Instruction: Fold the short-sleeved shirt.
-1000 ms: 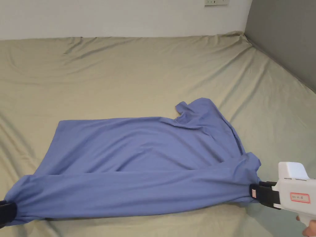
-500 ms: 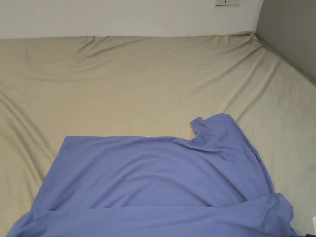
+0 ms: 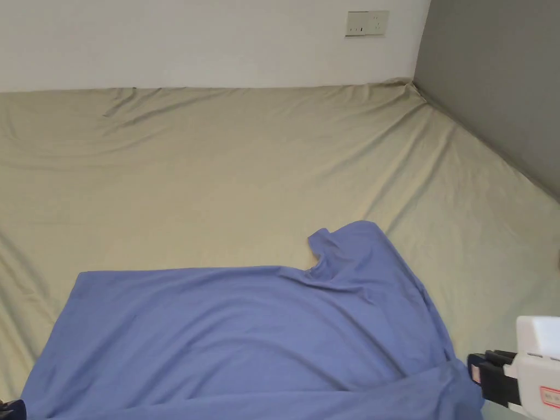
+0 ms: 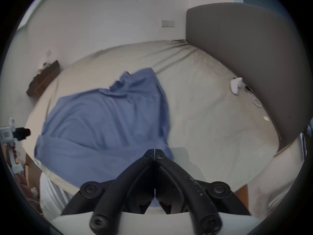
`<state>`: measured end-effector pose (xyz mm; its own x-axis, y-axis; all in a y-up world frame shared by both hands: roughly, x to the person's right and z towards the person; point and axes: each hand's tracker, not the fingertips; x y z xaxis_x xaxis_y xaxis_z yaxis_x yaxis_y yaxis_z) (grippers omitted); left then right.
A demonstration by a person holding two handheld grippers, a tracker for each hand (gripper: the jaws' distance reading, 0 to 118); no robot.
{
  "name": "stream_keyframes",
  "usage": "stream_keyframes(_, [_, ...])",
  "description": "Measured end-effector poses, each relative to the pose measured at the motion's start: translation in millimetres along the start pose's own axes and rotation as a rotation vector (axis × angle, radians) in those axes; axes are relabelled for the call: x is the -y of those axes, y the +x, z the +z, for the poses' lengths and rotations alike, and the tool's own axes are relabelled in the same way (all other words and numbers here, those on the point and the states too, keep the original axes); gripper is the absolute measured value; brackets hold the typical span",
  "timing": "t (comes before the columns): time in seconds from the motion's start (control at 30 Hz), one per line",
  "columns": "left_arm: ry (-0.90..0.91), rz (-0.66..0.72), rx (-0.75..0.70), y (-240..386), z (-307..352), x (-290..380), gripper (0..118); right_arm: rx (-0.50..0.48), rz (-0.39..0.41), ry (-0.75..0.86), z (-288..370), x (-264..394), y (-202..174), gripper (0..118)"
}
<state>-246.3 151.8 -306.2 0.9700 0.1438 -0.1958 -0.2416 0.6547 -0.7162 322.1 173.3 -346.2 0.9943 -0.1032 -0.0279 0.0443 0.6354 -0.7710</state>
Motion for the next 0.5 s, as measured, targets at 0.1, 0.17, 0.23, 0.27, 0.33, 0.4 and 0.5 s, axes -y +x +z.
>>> stream_keyframes(0.1, [-0.016,-0.011,0.016,3,-18,-7,0,-0.051,-0.017,0.006,-22,-25,-2,2])
stream_keyframes(0.17, [-0.020,-0.018,0.008,6,-27,-14,0,-0.055,-0.020,0.017,-40,-49,0,12])
stream_keyframes(0.23, [-0.017,-0.022,0.009,4,-34,-23,0,-0.050,0.012,0.026,-64,-84,-2,81])
stream_keyframes(0.27, [-0.015,-0.021,0.010,4,-37,-27,0,-0.021,0.048,0.027,-76,-98,-3,104])
stream_keyframes(0.33, [-0.010,-0.021,0.010,3,-46,-35,0,-0.013,0.112,0.033,-110,-127,1,108])
stream_keyframes(0.4, [-0.009,-0.014,0.002,6,-54,-41,0,-0.007,0.099,0.008,-152,-152,10,98])
stream_keyframes(0.5, [-0.023,0.007,0.010,0,-71,-45,0,0.061,0.059,-0.131,-214,-167,26,91])
